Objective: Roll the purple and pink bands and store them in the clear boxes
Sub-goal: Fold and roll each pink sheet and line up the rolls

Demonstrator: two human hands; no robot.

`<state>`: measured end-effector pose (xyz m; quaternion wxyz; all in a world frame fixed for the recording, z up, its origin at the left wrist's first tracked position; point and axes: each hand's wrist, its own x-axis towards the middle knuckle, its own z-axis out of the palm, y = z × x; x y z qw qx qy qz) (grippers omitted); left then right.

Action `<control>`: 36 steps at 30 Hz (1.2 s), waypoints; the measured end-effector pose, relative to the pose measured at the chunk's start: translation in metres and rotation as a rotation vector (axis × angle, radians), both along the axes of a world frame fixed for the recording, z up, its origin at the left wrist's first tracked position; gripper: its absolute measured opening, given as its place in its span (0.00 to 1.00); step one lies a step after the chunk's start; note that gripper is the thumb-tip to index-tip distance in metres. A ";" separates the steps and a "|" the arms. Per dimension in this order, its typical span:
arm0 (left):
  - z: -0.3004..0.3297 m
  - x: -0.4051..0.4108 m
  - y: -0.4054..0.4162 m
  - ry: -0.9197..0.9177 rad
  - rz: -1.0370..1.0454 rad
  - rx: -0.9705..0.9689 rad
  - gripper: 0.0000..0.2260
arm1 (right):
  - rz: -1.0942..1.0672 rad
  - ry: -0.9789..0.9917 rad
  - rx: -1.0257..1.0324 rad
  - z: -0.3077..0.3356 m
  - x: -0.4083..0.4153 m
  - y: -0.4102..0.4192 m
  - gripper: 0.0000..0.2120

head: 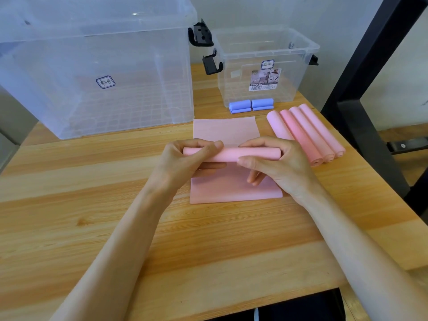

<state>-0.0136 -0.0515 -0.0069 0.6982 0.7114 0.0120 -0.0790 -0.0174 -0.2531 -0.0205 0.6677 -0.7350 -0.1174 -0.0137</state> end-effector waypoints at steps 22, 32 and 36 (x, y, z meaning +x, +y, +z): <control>0.001 0.000 0.002 0.020 -0.067 -0.045 0.19 | 0.022 0.028 0.045 0.000 0.001 -0.001 0.11; -0.002 0.003 0.001 -0.002 0.000 -0.041 0.15 | 0.011 0.048 0.028 0.000 0.001 0.000 0.14; -0.004 0.003 0.003 0.033 -0.001 0.014 0.18 | -0.006 -0.019 -0.051 -0.002 0.001 0.000 0.13</control>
